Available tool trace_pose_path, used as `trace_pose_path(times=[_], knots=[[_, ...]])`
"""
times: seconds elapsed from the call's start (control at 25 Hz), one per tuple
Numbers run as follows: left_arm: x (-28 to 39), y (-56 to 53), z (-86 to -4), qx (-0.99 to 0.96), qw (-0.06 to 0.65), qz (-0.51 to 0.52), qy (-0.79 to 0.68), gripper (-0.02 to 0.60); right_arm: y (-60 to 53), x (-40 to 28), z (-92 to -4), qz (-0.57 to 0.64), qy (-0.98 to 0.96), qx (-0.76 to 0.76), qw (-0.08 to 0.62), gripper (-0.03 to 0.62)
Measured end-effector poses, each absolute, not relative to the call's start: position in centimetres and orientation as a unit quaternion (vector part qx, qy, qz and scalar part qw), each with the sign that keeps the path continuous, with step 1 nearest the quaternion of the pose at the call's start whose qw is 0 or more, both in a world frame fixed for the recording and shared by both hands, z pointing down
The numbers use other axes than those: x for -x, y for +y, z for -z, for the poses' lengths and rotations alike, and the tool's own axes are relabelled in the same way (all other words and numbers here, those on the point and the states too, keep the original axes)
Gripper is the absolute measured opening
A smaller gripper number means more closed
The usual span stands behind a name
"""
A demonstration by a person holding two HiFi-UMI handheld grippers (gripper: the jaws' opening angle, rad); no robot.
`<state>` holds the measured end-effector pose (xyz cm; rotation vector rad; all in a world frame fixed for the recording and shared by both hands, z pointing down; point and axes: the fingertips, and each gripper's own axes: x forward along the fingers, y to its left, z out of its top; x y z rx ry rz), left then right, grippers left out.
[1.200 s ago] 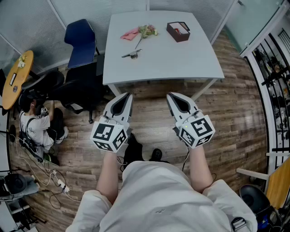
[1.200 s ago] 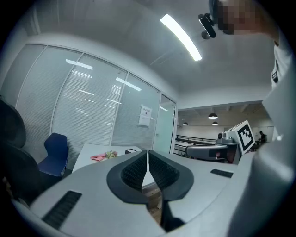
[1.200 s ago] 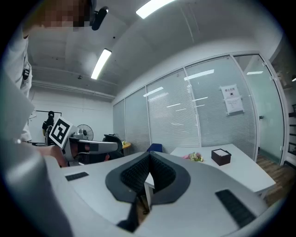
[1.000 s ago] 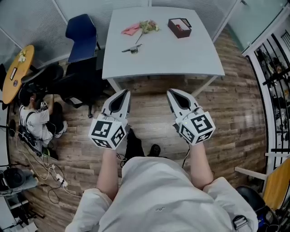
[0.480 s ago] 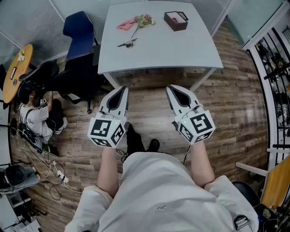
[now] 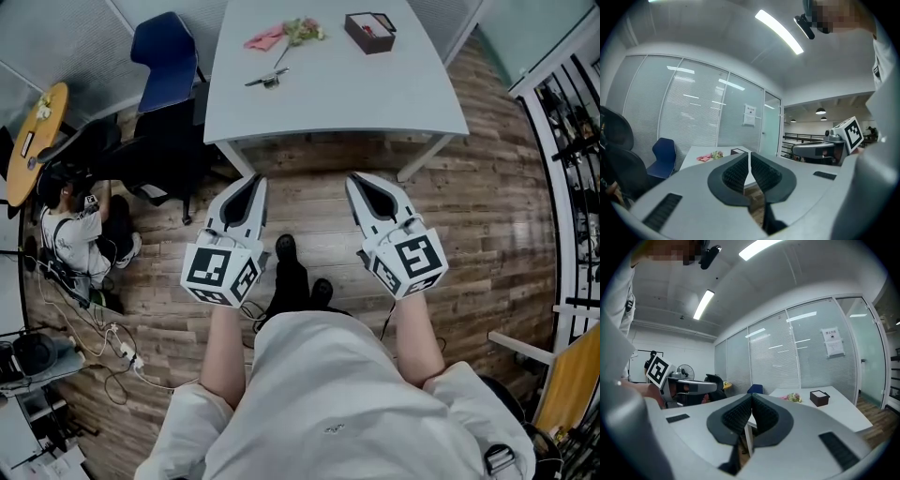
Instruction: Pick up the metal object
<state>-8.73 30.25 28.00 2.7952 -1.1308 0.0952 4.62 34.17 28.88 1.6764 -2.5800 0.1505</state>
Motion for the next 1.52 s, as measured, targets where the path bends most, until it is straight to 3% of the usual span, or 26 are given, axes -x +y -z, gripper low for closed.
trace_pose_path(times=[0.32, 0.48, 1.08, 1.52], knots=[[10.2, 25.8, -28.4, -0.922, 0.07, -0.022, -0.38, 0.03, 29.6, -3.3, -28.5, -0.045, -0.841, -0.538, 0.039, 0.026], [10.2, 22.5, -28.4, -0.924, 0.07, -0.022, -0.375, 0.092, 26.2, -3.2, -28.0, -0.044, -0.838, -0.542, 0.042, 0.038], [9.9, 11.8, -27.9, -0.936, 0.067, -0.019, -0.345, 0.15, 15.7, -2.8, -27.5, -0.059, -0.828, -0.555, 0.052, 0.18], [11.4, 7.0, -29.1, -0.94, 0.081, -0.022, -0.329, 0.175, 11.0, -0.5, -28.8, -0.078, -0.82, -0.564, 0.05, 0.214]])
